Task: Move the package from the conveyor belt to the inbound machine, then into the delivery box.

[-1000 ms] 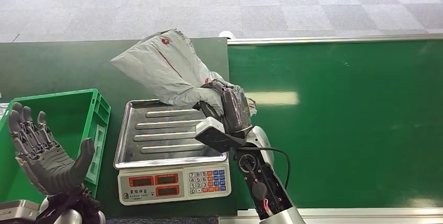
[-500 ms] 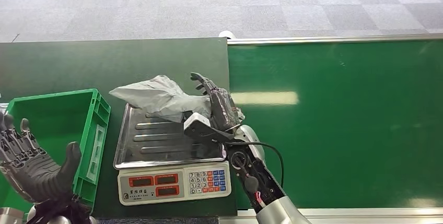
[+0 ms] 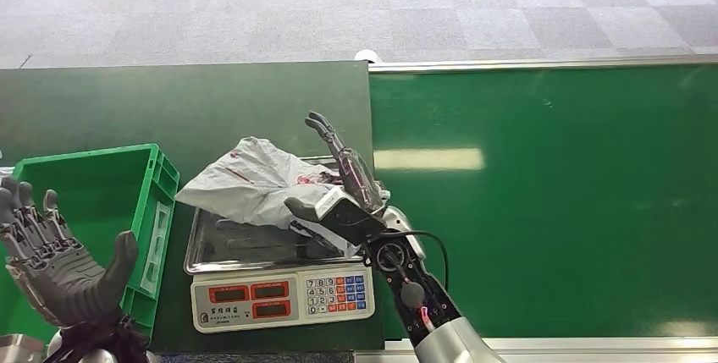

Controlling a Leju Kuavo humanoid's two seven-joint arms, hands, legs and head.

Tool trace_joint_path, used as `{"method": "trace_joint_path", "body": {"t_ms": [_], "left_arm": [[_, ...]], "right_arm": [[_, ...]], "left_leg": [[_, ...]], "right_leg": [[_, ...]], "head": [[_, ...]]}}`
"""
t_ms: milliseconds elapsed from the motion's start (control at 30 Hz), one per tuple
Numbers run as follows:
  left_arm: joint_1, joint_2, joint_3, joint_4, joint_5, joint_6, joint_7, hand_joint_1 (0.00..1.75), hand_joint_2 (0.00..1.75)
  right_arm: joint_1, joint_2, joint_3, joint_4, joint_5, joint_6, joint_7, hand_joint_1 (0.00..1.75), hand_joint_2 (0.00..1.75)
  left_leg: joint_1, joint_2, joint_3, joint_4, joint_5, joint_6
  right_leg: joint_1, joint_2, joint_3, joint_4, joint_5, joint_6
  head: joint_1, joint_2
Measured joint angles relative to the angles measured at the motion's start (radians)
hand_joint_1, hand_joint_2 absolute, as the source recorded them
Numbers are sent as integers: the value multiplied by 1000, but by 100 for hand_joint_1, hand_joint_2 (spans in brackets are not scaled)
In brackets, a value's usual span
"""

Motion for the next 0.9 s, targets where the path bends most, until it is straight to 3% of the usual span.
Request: {"method": "trace_joint_path", "body": {"t_ms": [133,300,433,667,900], "left_arm": [[-10,0,-16,24,-12,0,0,0,175],[-44,11,-76,100,-40,20,0,0,175],[-83,27,-132,179,-68,39,0,0,175],[-121,41,-179,334,-308,97,12,0,175],[-137,44,-189,399,-335,108,20,0,175]], "right_arm": [[10,-1,-12,-21,-65,52,-12,0,175],[37,-10,-16,-105,-283,191,-14,0,175],[62,-20,-38,-168,-364,279,-15,0,175],[99,-22,-105,-260,-403,296,-15,0,175],[114,-23,-129,-300,-404,295,-15,0,175]], "left_leg": [[0,0,0,0,0,0],[0,0,0,0,0,0],[0,0,0,0,0,0],[0,1,0,0,0,0],[0,1,0,0,0,0]], "right_leg": [[0,0,-1,0,0,0],[0,0,-1,0,0,0],[0,0,-1,0,0,0],[0,1,-1,0,0,0],[0,1,-1,0,0,0]], "head": [[0,0],[0,0],[0,0],[0,0],[0,0]]}}
